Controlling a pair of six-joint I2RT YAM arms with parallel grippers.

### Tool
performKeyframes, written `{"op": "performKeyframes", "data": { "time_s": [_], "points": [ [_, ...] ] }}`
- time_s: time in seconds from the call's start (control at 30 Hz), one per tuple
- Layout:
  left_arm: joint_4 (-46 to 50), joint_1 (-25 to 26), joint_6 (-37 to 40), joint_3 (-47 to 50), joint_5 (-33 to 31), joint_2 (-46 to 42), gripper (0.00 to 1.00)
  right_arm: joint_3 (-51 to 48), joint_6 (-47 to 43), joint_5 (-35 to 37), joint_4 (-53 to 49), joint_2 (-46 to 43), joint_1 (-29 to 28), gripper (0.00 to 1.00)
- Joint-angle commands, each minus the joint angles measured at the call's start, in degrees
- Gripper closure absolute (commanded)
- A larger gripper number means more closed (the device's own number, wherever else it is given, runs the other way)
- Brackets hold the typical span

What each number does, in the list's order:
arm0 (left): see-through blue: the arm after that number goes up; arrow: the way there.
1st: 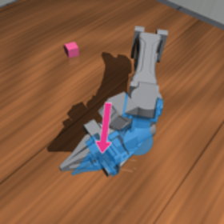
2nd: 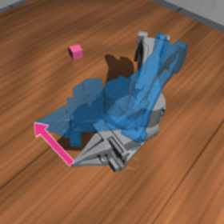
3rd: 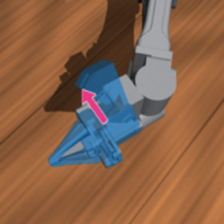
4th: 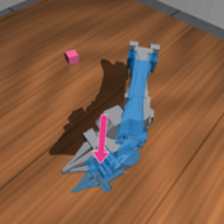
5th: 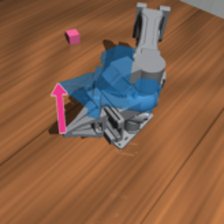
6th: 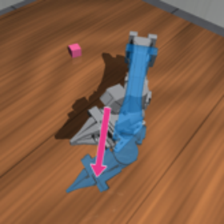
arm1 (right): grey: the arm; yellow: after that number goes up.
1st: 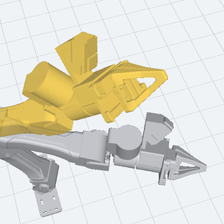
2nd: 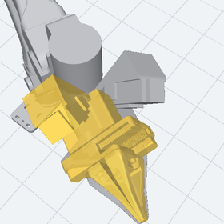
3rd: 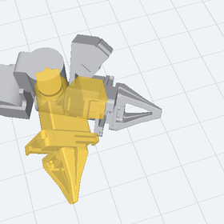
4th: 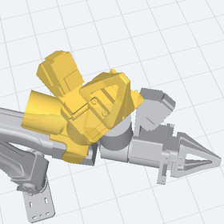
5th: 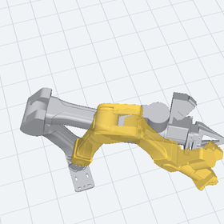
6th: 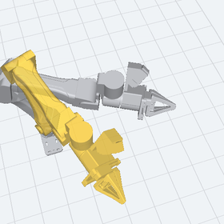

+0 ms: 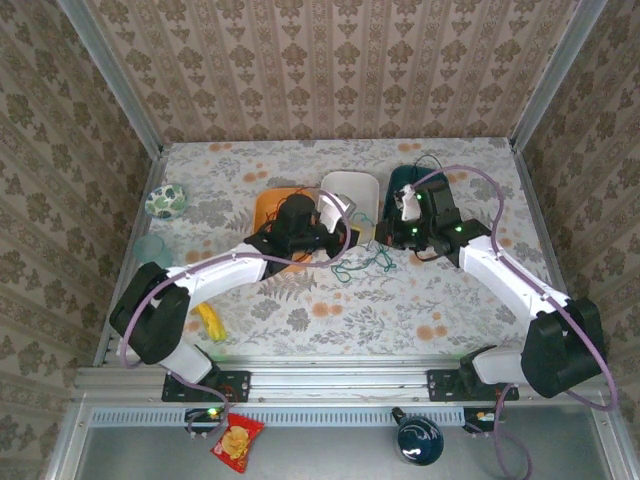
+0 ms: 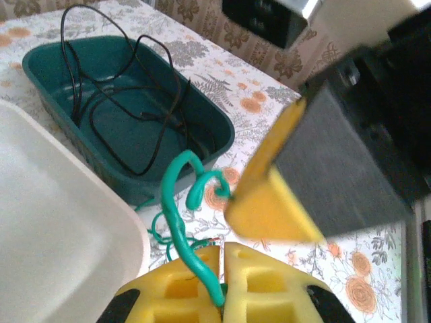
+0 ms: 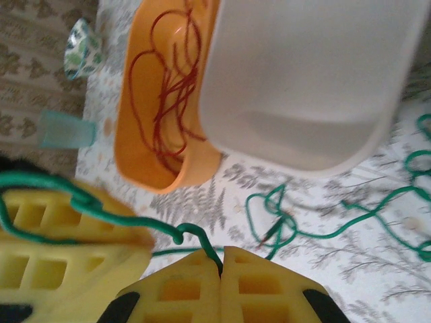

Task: Untangle the cables

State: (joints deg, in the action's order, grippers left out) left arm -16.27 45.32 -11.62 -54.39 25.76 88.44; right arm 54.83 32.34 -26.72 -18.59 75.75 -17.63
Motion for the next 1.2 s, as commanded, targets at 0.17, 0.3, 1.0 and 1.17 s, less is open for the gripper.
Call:
{"op": "performKeyframes", "data": {
  "time_s": [0.17,0.3,1.0,1.17],
  "points": [
    [-3.2,-2.4,-4.6,4.9,1.3,-5.9,1.0,0.9,2.6,12.5,-2.4,-1.1,3.3,1.0],
    [-5.7,-4.5,-6.5,5.5,0.9,-6.3,1.0,-0.3,4.6,12.5,-0.4,-1.7,3.3,0.7],
    [-8.9,-12.1,-15.8,-14.8,-2.6,20.6,0.6,-5.3,-1.9,17.0,-10.3,-5.1,2.9,0.38],
    [-9.7,-11.0,-12.4,-12.7,-5.3,17.0,0.37,-3.9,-4.0,15.8,-11.7,-0.4,1.8,0.38]
  ]
}}
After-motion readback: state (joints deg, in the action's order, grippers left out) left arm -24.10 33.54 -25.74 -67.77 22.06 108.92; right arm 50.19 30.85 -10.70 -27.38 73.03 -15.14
